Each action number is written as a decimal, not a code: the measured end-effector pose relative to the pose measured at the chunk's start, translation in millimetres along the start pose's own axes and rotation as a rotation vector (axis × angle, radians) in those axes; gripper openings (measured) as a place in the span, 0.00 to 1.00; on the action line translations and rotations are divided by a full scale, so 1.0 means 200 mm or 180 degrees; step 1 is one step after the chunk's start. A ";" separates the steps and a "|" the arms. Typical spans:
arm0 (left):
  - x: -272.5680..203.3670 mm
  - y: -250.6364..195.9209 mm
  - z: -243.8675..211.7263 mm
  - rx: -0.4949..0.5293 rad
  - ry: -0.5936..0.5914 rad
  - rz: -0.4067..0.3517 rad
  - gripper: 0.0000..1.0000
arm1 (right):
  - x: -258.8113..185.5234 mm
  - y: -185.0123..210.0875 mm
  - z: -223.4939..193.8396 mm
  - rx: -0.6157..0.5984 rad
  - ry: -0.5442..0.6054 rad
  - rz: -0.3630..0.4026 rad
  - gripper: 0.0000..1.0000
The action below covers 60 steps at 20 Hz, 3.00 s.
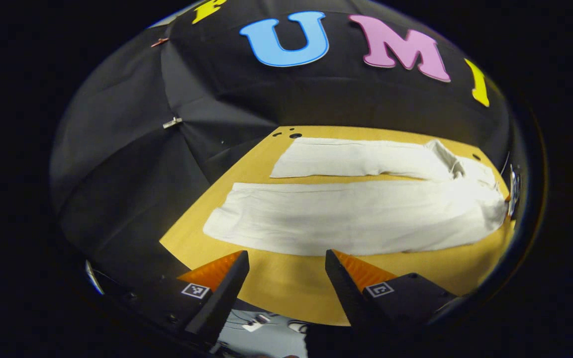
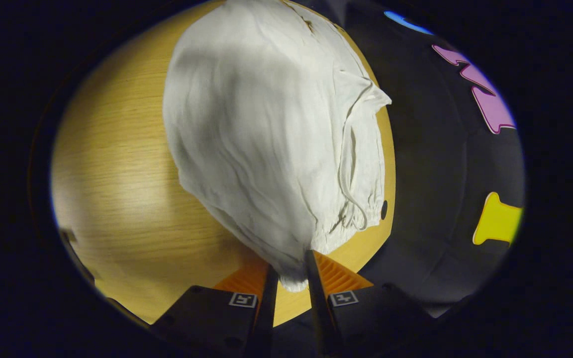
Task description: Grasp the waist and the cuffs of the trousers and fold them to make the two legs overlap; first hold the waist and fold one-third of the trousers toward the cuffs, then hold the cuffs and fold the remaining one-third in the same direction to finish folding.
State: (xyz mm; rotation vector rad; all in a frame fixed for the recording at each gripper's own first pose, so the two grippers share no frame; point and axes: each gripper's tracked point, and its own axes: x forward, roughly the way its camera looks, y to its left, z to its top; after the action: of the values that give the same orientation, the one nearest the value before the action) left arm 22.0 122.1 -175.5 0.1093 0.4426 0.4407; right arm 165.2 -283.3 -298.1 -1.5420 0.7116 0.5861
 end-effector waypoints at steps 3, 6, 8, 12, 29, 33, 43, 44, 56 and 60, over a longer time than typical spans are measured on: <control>0.05 0.13 -0.13 0.0606 0.0056 0.0121 0.98 | 0.01 0.01 0.02 -0.0101 0.0033 0.0011 0.25; 0.13 0.21 -0.16 0.0929 -0.0107 0.0011 0.96 | 0.01 0.00 0.01 -0.0074 0.0064 0.0167 0.20; 0.21 0.35 -0.24 0.1260 0.0015 0.0038 0.96 | -0.01 0.00 0.02 -0.0074 0.0072 0.0284 0.13; 0.37 0.62 -0.23 0.2043 0.0095 0.0143 0.96 | -0.03 0.02 0.03 -0.0140 0.0102 0.0515 0.05; 0.88 0.52 -0.03 0.4192 0.0491 -0.0846 0.84 | -0.03 0.03 0.04 -0.0296 0.0190 0.0533 0.05; 0.94 0.49 -0.01 0.4355 0.0573 -0.0931 0.60 | -0.02 0.02 0.03 -0.0331 0.0192 0.0518 0.05; 0.99 0.48 -0.02 0.4123 0.0539 -0.0777 0.08 | -0.01 0.01 0.02 -0.0168 0.0153 0.0551 0.05; 0.99 0.48 -0.02 0.4051 0.0484 -0.0714 0.06 | -0.01 0.00 0.01 -0.0002 0.0131 0.0540 0.05; 0.83 0.39 0.34 0.2960 -0.0185 -0.0324 0.05 | -0.15 -0.37 0.05 0.1432 -0.0012 -0.0005 0.05; 0.82 0.30 0.60 0.2687 -0.0415 -0.0340 0.05 | -0.14 -0.54 0.08 0.1894 -0.0086 -0.0158 0.05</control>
State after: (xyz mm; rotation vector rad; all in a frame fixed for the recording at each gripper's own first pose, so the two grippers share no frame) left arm 183.8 246.6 -120.0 0.9215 0.4799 0.1158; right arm 227.2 -260.5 -206.3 -0.9929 0.7420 0.3145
